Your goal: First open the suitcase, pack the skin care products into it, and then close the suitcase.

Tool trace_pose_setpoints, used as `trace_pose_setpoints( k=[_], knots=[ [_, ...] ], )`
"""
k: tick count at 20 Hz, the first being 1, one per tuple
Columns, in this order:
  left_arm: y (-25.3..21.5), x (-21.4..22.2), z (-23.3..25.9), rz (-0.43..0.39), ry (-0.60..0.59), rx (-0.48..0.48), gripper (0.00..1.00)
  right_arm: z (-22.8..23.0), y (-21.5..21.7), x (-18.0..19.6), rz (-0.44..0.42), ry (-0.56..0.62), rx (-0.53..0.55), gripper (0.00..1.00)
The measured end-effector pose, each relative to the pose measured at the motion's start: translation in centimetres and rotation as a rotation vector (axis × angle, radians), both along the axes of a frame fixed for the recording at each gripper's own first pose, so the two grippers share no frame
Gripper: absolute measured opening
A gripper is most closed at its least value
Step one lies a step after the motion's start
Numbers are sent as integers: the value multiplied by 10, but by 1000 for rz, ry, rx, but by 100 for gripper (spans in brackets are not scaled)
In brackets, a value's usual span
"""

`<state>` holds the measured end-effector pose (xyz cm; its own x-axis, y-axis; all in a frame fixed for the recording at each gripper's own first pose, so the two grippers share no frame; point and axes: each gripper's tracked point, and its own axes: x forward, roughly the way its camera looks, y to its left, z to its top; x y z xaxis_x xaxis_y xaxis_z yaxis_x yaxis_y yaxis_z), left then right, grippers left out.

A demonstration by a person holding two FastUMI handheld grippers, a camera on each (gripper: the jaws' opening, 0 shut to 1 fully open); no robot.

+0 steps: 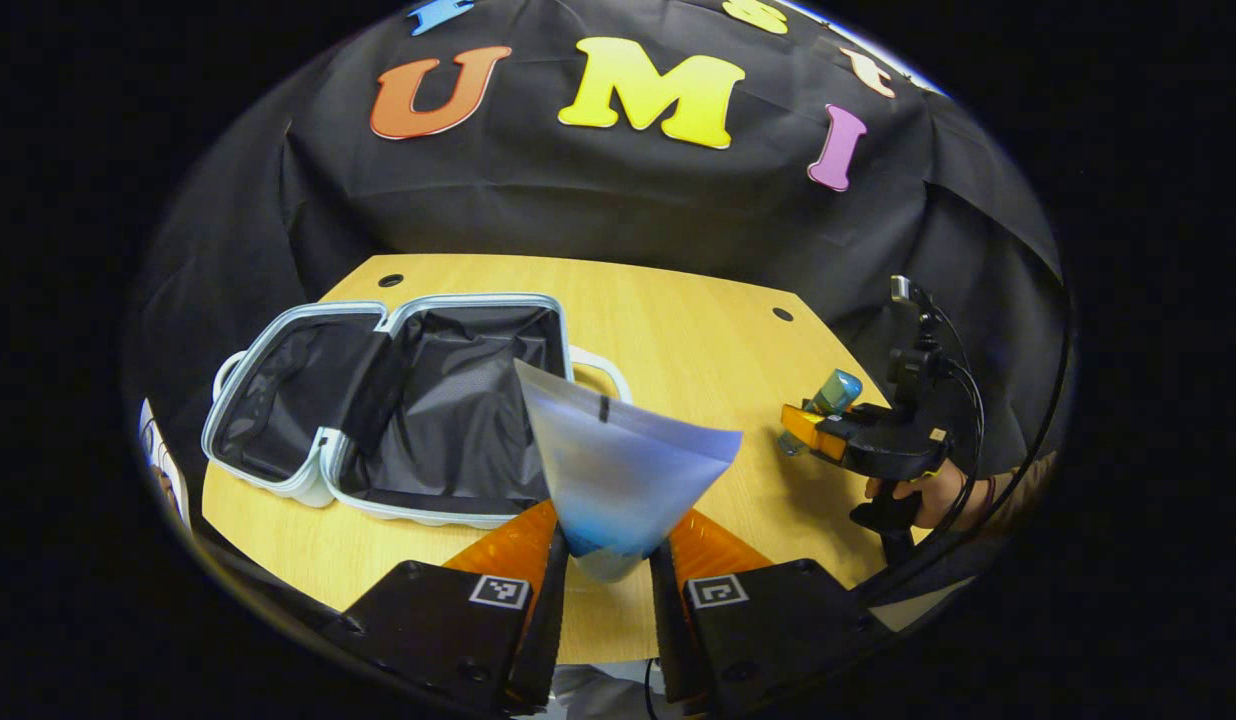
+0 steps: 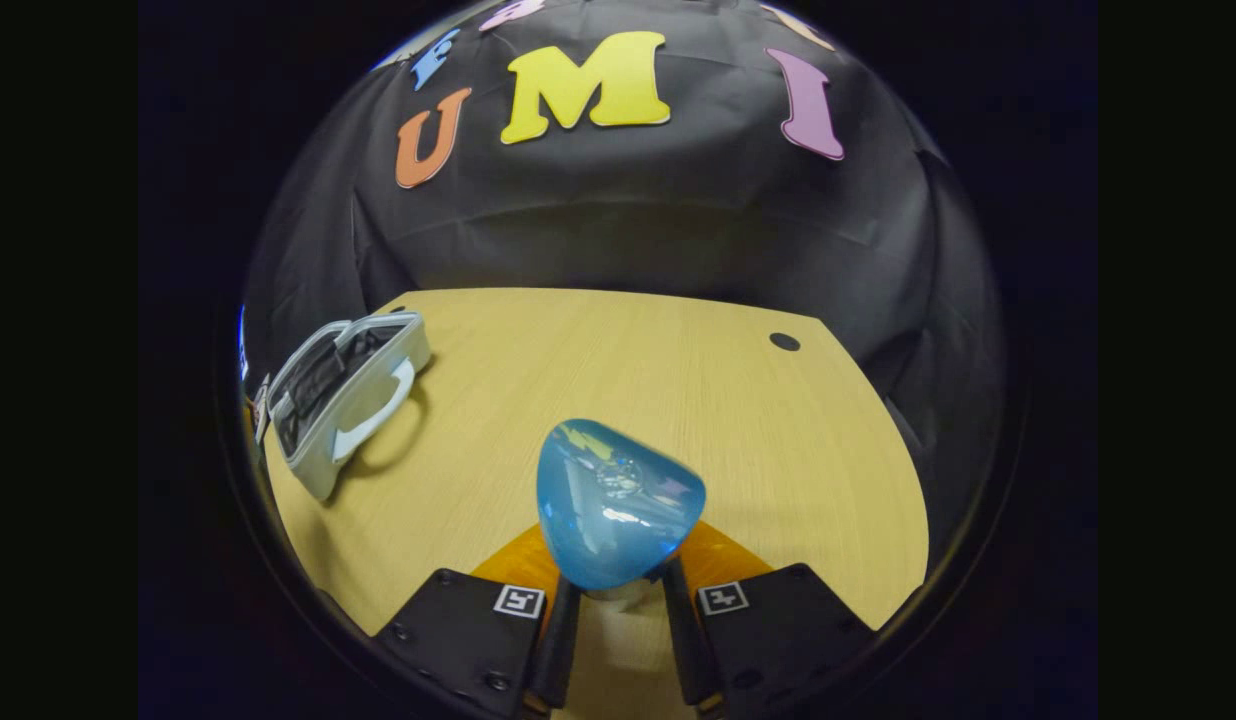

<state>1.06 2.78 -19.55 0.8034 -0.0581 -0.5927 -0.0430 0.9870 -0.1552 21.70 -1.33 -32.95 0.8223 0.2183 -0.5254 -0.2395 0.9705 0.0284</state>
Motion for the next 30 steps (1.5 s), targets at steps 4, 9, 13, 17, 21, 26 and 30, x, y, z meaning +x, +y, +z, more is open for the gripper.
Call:
trace_pose_setpoints(
  k=[4,9,13,17,21,26,30],
  knots=[
    [36,10,8,43,14,44,43,11,-3,-17,-20,28,-15,36],
    [102,33,-18,92,141,76,43,51,8,-55,-34,24,-9,36],
    [141,59,-66,76,293,87,43,82,34,-79,-35,3,-7,36],
    [159,61,-110,86,458,44,43,105,62,-96,-35,-38,-9,36],
    [163,61,-130,43,543,18,44,115,81,-112,-36,-66,-49,36],
    [162,64,-134,23,589,17,43,111,95,-117,-69,-61,-51,36],
    [162,65,-136,35,601,5,53,118,105,-121,-84,-78,-61,36]
  ],
)
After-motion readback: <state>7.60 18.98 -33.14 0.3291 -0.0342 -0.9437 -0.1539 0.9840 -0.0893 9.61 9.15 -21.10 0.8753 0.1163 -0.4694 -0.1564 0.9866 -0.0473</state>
